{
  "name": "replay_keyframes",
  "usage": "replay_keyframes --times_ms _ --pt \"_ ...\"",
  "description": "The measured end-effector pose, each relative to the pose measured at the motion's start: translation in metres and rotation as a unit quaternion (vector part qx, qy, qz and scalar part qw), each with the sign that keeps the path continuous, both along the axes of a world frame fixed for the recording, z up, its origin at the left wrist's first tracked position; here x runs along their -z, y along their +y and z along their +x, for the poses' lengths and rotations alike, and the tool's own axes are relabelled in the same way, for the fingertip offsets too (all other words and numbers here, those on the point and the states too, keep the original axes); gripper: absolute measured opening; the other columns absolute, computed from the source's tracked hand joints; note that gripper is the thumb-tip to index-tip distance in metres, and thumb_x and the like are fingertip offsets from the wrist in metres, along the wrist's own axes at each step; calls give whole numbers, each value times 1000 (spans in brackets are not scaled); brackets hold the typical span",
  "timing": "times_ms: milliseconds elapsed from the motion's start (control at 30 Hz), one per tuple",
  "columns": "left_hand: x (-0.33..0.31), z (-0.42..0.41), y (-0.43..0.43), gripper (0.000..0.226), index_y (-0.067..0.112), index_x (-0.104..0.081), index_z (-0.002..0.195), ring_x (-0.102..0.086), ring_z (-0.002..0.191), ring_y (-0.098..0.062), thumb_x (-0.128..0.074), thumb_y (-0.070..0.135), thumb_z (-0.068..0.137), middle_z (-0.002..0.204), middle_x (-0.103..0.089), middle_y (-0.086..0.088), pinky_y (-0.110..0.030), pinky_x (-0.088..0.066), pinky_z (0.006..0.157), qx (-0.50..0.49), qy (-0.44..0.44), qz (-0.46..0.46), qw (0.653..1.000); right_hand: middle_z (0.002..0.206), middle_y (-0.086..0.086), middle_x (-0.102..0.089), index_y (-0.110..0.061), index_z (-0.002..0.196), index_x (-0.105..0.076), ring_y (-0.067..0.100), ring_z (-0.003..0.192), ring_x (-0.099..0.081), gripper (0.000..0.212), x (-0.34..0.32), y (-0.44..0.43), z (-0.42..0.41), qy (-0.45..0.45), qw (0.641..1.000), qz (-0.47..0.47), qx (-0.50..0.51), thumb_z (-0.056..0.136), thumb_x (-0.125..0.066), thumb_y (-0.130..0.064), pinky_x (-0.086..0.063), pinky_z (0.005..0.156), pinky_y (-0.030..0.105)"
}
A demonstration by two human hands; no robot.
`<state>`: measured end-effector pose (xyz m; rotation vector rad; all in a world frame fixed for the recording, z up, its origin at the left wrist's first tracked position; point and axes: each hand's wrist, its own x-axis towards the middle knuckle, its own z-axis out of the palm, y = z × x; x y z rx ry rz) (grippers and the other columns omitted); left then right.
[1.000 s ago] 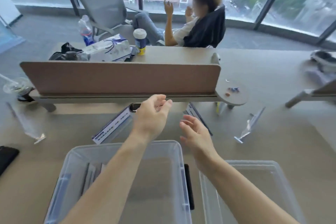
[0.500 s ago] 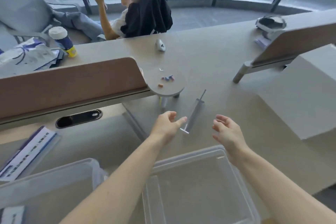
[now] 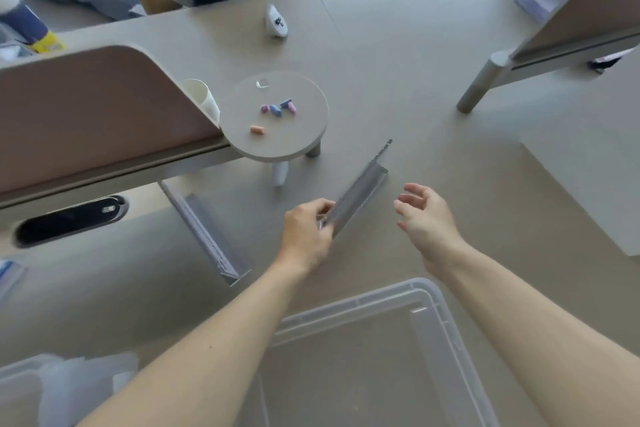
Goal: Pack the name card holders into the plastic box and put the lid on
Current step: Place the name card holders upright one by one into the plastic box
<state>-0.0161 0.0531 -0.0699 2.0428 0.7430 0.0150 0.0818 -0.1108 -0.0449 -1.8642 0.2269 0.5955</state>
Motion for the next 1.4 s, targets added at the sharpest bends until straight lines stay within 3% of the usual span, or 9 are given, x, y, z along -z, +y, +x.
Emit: replay_keyframes --times_ms 100,267,367,433,700,1000,1167,1333,1400 --pt "14 -2 23 23 37 -73 77 -66 66 -18 -71 18 89 73 -74 -2 -32 -56 71 -106 -40 -34 993 128 4 -57 -13 141 -47 19 116 -58 52 15 -1 8 -11 1000 -22 8 93 -66 -10 -48 106 42" --pt "16 8 43 25 22 -68 90 -65 76 5 -65 -3 94 84 -69 9 -3 -46 73 -183 -82 -129 971 126 -1 -55 -17 137 -51 14 116 -56 52 35 5 16 -58 997 -39 -24 90 -69 -5 -46 100 31" --pt "22 6 42 23 26 -64 87 -65 84 -2 -67 5 95 86 -69 8 -4 -46 76 -152 -86 -114 978 102 1 -70 -28 100 -66 19 105 -67 22 46 12 15 -98 993 -37 -45 92 -67 -7 -52 89 30" --pt "25 1 41 22 29 -63 86 -66 87 -6 -67 9 96 87 -69 7 -9 -47 78 -139 -86 -98 982 87 -3 -71 -30 85 -64 18 91 -70 24 48 11 14 -120 991 -42 -44 94 -64 -8 -51 79 27" --pt "-80 -27 43 20 27 -68 90 -66 84 -4 -69 8 95 88 -72 5 -15 -51 83 -123 -161 -93 975 86 -5 -71 -20 95 -66 -2 78 -65 11 -46 -2 -8 -187 977 46 -89 97 -63 -10 -47 75 11" --pt "-268 -152 53 15 19 -69 97 -66 78 -7 -69 4 92 86 -73 8 -21 -54 81 -94 -290 -106 947 91 5 -68 -14 98 -67 6 84 -63 14 -225 6 -94 -271 912 253 -177 100 -56 -5 -50 85 17" --pt "-315 -254 75 14 21 -70 98 -66 77 -14 -69 8 93 89 -73 1 -23 -54 73 -161 -307 -54 936 91 6 -66 -21 94 -65 12 87 -63 21 -257 55 -169 -230 884 334 -232 100 -54 -5 -51 90 28" --pt "-329 -352 106 14 15 -69 101 -68 80 -11 -69 3 93 87 -74 6 -32 -55 82 -237 -301 -12 924 93 0 -73 -24 93 -69 14 90 -66 16 -266 112 -247 -210 868 356 -276 98 -57 -14 -53 88 30" --pt "-333 -387 119 17 16 -68 103 -72 89 -8 -74 7 90 94 -75 6 -26 -58 86 -255 -279 44 925 92 15 -71 -18 93 -67 20 90 -64 8 -269 132 -275 -208 861 355 -298 97 -61 -22 -55 87 46"
